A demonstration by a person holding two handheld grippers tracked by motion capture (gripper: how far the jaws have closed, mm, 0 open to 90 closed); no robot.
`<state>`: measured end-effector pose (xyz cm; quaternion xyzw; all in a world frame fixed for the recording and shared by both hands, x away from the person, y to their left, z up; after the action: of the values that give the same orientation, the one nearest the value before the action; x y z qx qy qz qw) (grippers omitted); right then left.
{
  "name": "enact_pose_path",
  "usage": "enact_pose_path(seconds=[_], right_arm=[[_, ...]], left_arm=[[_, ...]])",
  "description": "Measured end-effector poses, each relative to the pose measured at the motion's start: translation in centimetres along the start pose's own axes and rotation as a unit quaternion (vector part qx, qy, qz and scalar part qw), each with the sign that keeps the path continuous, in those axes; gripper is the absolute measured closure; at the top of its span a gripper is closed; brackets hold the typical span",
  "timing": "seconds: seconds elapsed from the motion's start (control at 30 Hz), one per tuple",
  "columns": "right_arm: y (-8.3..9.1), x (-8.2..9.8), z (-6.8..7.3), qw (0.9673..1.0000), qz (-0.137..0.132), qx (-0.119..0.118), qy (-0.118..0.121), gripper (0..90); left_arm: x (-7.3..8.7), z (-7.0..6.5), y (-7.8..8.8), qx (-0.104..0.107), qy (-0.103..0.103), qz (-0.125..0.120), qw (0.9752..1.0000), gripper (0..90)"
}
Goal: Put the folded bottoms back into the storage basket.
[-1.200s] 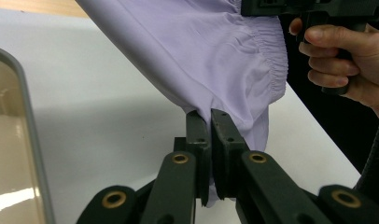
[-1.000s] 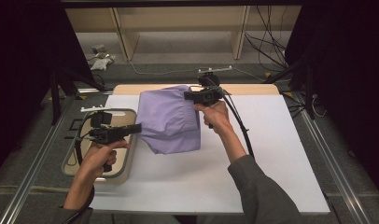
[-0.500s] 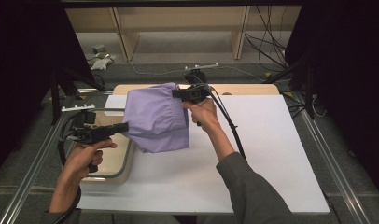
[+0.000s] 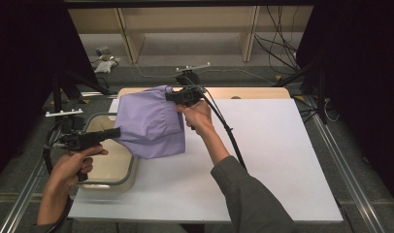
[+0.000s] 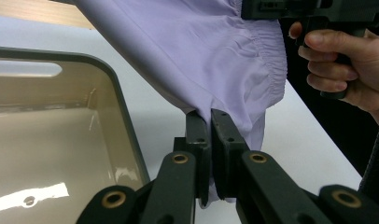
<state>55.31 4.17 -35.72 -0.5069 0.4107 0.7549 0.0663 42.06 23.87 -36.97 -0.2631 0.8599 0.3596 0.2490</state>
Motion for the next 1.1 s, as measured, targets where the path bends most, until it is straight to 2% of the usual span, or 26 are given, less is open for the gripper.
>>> enact_pose_path(seconds=[1.1], right_arm=[[-3.0,-1.8,4.3,0.9997,0.008,-0.008,0.020,81.5]], left_arm=[[-0.8,3.4,4.0,-0.017,0.021,-0.014,0.9995,86.3]])
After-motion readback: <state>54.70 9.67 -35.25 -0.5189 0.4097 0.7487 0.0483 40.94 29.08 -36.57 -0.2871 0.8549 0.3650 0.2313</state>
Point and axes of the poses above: each handheld gripper's, and its own axes: y roughly backward along the jaws, x roughly out of its underside, z roughly to its left, the point moved 8 cm from there along -y, roughly forward along the jaws, and after that the axes turned 12 degrees about y, right-handed, at the moved point
